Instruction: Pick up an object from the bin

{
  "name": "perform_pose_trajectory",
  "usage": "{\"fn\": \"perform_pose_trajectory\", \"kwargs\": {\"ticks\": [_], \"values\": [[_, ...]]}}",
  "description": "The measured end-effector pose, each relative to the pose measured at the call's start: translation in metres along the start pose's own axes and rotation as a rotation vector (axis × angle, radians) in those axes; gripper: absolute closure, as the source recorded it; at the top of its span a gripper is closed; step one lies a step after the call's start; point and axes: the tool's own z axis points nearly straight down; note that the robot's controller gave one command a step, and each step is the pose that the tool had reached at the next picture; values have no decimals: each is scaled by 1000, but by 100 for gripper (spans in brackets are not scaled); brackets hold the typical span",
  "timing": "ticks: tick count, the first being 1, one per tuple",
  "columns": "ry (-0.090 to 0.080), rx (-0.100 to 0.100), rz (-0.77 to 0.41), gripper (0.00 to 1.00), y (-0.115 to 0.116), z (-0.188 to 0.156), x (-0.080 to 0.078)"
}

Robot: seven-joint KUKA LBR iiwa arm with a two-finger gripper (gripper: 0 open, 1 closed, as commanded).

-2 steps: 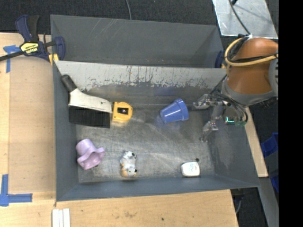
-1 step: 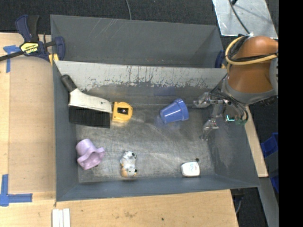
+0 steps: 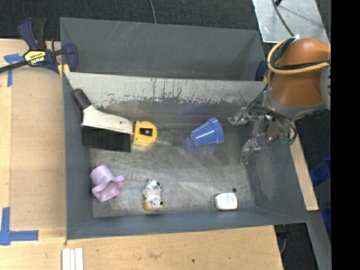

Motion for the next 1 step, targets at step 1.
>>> {"fn": "perform_pose_trajectory", "kwargs": {"ticks": [1], "values": [[-4, 0, -47, 0, 0, 18, -7]]}}
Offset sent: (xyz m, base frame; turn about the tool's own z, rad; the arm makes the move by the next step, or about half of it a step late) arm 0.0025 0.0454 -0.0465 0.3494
